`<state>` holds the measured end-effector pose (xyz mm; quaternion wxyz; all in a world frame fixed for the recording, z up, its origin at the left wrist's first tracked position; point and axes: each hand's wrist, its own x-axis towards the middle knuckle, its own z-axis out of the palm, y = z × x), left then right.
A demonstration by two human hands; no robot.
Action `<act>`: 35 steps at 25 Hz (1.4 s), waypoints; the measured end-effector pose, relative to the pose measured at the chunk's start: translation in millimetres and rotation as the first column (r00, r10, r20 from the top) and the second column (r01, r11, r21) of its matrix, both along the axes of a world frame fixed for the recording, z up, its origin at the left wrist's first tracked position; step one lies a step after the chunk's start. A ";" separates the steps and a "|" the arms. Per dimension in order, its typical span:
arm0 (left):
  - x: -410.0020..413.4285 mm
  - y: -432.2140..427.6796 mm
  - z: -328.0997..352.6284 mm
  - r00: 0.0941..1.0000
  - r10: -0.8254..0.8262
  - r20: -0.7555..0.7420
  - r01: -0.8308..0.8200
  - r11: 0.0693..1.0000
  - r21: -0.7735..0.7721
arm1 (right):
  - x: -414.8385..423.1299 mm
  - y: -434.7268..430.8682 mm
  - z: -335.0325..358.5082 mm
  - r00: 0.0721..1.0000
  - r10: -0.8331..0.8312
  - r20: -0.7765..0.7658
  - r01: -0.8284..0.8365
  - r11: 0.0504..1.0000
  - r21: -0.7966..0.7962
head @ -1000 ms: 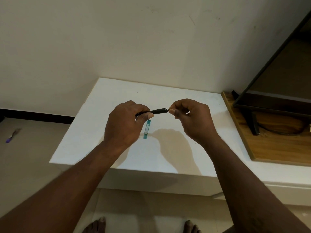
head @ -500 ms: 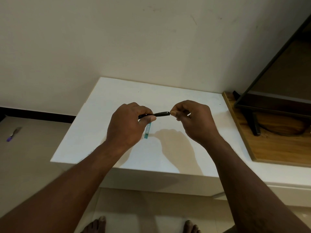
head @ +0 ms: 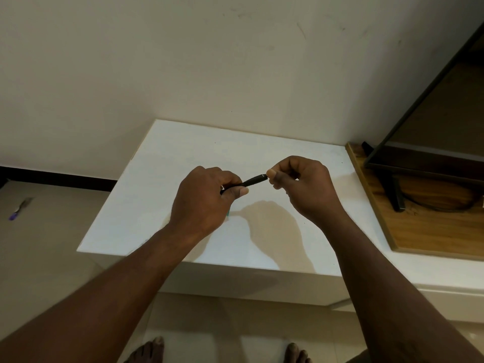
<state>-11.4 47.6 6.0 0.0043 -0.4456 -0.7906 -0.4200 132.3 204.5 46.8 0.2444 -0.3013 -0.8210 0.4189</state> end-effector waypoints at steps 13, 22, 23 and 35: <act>6.2 2.6 -2.7 1.000 0.004 0.026 -0.005 1.000 0.021 | -0.1 5.2 2.0 0.984 -0.127 -0.123 0.089 0.957 -0.275; 5.1 1.6 0.0 1.000 0.013 0.015 -0.013 1.000 0.017 | 0.4 2.6 2.2 0.995 -0.061 -0.075 0.038 0.958 -0.284; 5.4 1.6 -0.1 1.000 0.010 0.017 -0.010 1.000 0.011 | 0.5 2.5 1.9 0.996 -0.062 -0.071 0.039 0.958 -0.284; 9.2 1.0 0.5 1.000 0.024 0.006 -0.024 1.000 0.005 | -1.4 0.7 -5.1 0.999 -0.042 0.019 0.046 0.966 -0.253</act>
